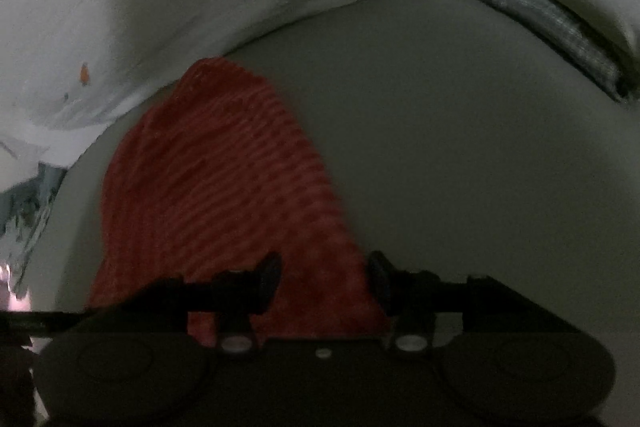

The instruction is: Fold clothes

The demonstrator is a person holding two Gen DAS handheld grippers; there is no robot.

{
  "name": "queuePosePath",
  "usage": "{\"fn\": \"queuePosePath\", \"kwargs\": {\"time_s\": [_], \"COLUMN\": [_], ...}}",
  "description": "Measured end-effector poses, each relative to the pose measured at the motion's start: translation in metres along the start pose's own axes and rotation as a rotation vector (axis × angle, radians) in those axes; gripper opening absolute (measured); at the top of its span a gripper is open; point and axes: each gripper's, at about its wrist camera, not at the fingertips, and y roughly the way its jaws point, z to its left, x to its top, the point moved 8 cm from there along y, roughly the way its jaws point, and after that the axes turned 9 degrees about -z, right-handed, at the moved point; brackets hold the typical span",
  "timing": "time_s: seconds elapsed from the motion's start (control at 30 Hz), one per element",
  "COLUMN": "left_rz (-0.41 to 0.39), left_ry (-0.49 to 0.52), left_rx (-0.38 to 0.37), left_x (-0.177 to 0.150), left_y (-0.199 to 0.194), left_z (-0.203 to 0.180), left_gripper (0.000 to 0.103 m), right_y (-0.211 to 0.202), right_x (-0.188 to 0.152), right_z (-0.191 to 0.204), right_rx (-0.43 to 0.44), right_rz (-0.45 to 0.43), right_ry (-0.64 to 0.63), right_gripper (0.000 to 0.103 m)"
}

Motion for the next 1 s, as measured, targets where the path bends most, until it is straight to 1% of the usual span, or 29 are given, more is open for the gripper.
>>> {"fn": "queuePosePath", "kwargs": {"time_s": [0.03,0.07,0.1,0.17,0.23,0.3,0.33,0.37,0.4,0.43,0.47,0.5,0.53,0.57,0.6,0.63,0.7,0.77,0.87,0.9,1.0], "left_rz": [-0.005,-0.009,-0.013,-0.008,-0.002,0.030,0.050,0.070,0.091,0.111,0.125,0.137,0.117,0.082,0.053,0.025,-0.027,-0.066,-0.092,-0.101,-0.082], "left_ry": [0.019,0.038,0.054,0.017,-0.021,-0.085,-0.078,-0.072,-0.065,-0.058,-0.052,-0.049,-0.074,-0.098,-0.112,-0.126,-0.131,-0.096,0.004,0.020,0.005], "left_rx": [0.011,0.023,0.034,0.041,0.047,0.045,0.052,0.060,0.067,0.075,0.081,0.087,0.077,0.062,0.045,0.028,-0.019,-0.064,-0.092,-0.104,-0.141], "left_x": [-0.001,-0.002,-0.003,-0.007,-0.010,-0.021,-0.027,-0.032,-0.038,-0.042,-0.044,-0.044,-0.038,-0.030,-0.016,-0.002,0.027,0.059,0.108,0.122,0.153], "left_y": [-0.001,-0.002,-0.004,-0.017,-0.029,-0.040,-0.044,-0.047,-0.051,-0.055,-0.058,-0.061,-0.066,-0.071,-0.071,-0.071,-0.066,-0.052,-0.021,-0.010,0.033], "left_z": [0.000,0.000,0.001,0.018,0.035,0.054,0.059,0.063,0.068,0.073,0.077,0.081,0.086,0.090,0.092,0.095,0.096,0.089,0.075,0.072,0.067], "left_gripper": [0.008,0.006,0.006,0.006,0.006,0.006,0.007,0.012,0.013,0.024,0.043,0.049,0.051,0.053,0.055,0.060,0.066,0.074,0.083,0.084,0.085], "right_y": [0.001,0.001,0.000,-0.008,-0.020,-0.035,-0.040,-0.044,-0.048,-0.052,-0.056,-0.060,-0.064,-0.068,-0.072,-0.069,-0.055,-0.038,-0.005,0.007,0.044], "right_x": [-0.001,-0.003,-0.004,-0.007,-0.012,-0.020,-0.026,-0.032,-0.039,-0.035,-0.028,-0.020,-0.013,-0.005,0.002,0.013,0.037,0.058,0.084,0.092,0.114], "right_z": [0.002,0.005,0.007,0.016,0.026,0.037,0.042,0.046,0.051,0.055,0.058,0.062,0.065,0.068,0.071,0.075,0.082,0.090,0.107,0.112,0.123], "right_rx": [0.003,0.006,0.007,0.025,0.057,0.092,0.090,0.084,0.078,0.068,0.057,0.046,0.034,0.023,0.012,0.007,0.007,0.014,0.010,0.010,0.044], "right_rz": [0.009,0.018,0.016,0.006,0.017,0.037,0.056,0.076,0.097,0.083,0.054,0.026,-0.003,-0.031,-0.060,-0.085,-0.127,-0.160,-0.179,-0.181,-0.173], "right_ry": [-0.017,-0.034,-0.055,-0.074,-0.068,-0.075,-0.098,-0.124,-0.150,-0.162,-0.168,-0.174,-0.180,-0.186,-0.192,-0.191,-0.189,-0.197,-0.237,-0.245,-0.255], "right_gripper": [0.030,0.010,0.004,0.003,0.002,0.002,0.003,0.003,0.005,0.010,0.017,0.028,0.050,0.057,0.060,0.060,0.060,0.060,0.060,0.060,0.060]}}
